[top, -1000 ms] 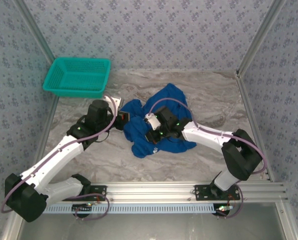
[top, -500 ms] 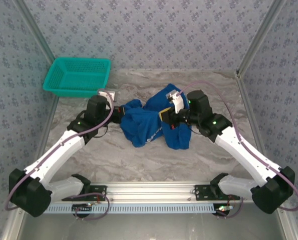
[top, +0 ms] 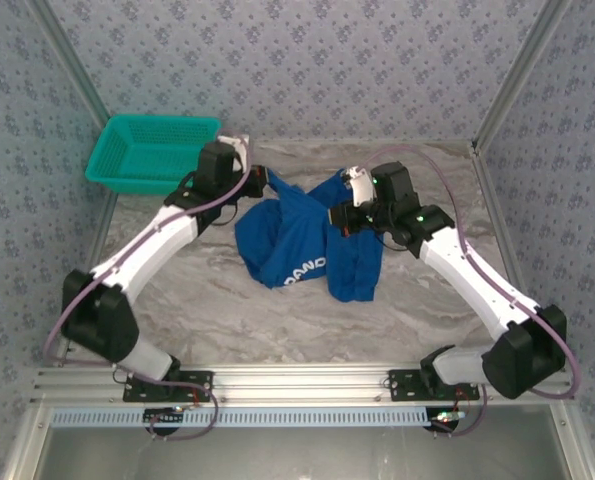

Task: Fold the inside-out t-shirt

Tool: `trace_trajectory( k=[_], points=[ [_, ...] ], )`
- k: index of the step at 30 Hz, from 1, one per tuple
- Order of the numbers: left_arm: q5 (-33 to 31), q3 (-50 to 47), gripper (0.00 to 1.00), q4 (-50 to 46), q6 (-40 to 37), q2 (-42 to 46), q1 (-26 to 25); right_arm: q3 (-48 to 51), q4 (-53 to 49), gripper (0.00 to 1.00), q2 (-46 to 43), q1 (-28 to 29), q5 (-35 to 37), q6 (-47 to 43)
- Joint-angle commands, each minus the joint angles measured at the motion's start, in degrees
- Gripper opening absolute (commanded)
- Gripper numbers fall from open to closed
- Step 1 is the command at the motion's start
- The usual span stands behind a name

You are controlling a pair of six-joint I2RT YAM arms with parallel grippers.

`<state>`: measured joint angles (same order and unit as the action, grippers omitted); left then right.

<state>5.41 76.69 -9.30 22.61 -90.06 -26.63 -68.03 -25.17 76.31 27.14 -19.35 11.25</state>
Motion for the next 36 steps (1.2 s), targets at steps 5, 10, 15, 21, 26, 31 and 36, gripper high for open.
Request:
trace_trajectory(
  k=[5,10,15,21,26,31,36],
  points=[
    [7.8,18.9,0.08,-1.7,-0.6,-15.4,0.8,-2.7,-7.4,0.0,3.4,-1.0,11.7,1.1],
    [6.0,26.5,0.37,-7.0,-2.2,-21.3,1.3,-2.5,-7.7,0.0,4.6,-1.3,12.2,1.7],
    [4.6,24.5,0.56,-9.4,-2.9,-18.6,3.1,-4.0,-8.0,0.0,7.1,-2.2,10.6,1.6],
    [17.3,1.0,0.65,-1.9,-0.1,-5.8,1.6,-4.0,-8.7,0.0,8.6,-3.4,9.8,1.9],
    [25.3,-13.2,0.69,0.6,1.1,-2.0,-1.5,-4.9,-8.8,0.0,10.7,-5.0,8.4,1.3],
    [25.1,-18.7,0.73,-5.8,-4.7,-0.8,-2.2,-7.3,-7.7,0.0,12.2,-5.8,7.8,1.2],
    [15.2,-21.6,0.76,-8.6,-8.1,2.5,-2.0,-9.4,-7.7,0.0,14.2,-5.8,7.4,0.1]
  ],
)
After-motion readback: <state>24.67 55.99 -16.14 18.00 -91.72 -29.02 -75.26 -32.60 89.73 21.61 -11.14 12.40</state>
